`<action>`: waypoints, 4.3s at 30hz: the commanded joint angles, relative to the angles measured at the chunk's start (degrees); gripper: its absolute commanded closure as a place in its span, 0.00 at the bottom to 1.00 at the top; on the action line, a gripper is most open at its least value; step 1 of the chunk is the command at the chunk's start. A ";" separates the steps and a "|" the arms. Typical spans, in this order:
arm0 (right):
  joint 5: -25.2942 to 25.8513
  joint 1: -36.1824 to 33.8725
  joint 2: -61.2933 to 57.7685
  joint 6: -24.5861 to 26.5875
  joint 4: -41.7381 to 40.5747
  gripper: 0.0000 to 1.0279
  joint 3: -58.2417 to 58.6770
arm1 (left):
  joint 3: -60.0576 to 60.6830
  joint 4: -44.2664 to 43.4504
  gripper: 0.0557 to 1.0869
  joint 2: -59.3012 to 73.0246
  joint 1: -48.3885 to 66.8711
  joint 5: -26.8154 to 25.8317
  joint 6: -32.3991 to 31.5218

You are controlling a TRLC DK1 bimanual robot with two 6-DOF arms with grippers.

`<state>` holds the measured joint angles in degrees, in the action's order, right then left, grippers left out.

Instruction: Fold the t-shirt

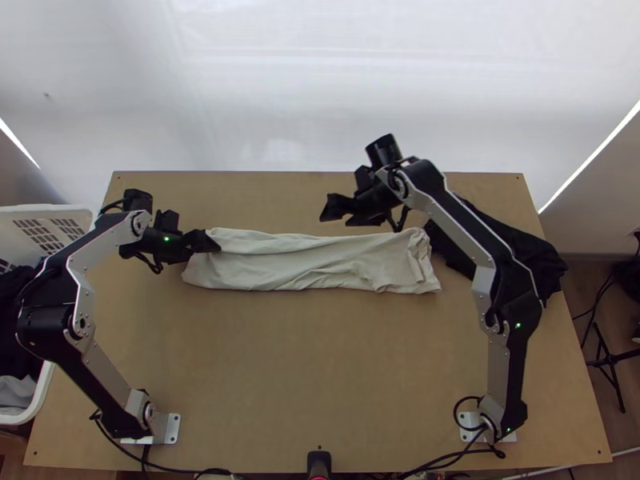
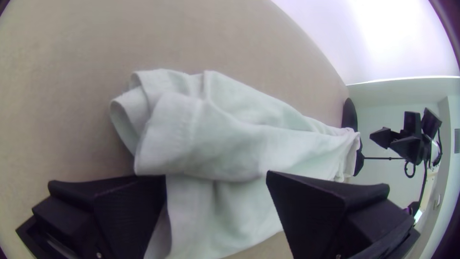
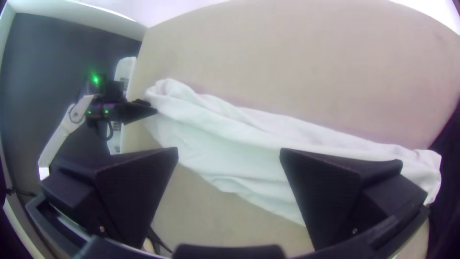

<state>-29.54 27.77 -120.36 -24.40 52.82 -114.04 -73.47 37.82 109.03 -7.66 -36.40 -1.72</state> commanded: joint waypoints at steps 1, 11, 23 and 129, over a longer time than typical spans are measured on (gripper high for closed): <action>0.01 -3.78 2.14 0.32 1.15 0.04 -1.19 | 0.17 -1.61 0.42 1.01 1.77 0.46 -2.06; -0.34 -10.54 9.70 1.29 5.19 0.04 0.48 | 2.37 -4.07 0.97 -6.99 -1.92 4.76 -3.12; -1.93 -18.54 21.21 3.92 5.37 0.04 10.85 | -2.99 4.80 0.97 -11.74 -25.56 9.24 9.45; 4.58 6.68 -16.49 11.83 11.69 0.48 -19.64 | -27.51 21.94 0.04 -12.18 19.35 31.31 -3.21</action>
<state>-25.04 34.48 -135.79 -13.32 66.00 -133.43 -101.12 60.23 96.79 11.88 -5.06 -4.89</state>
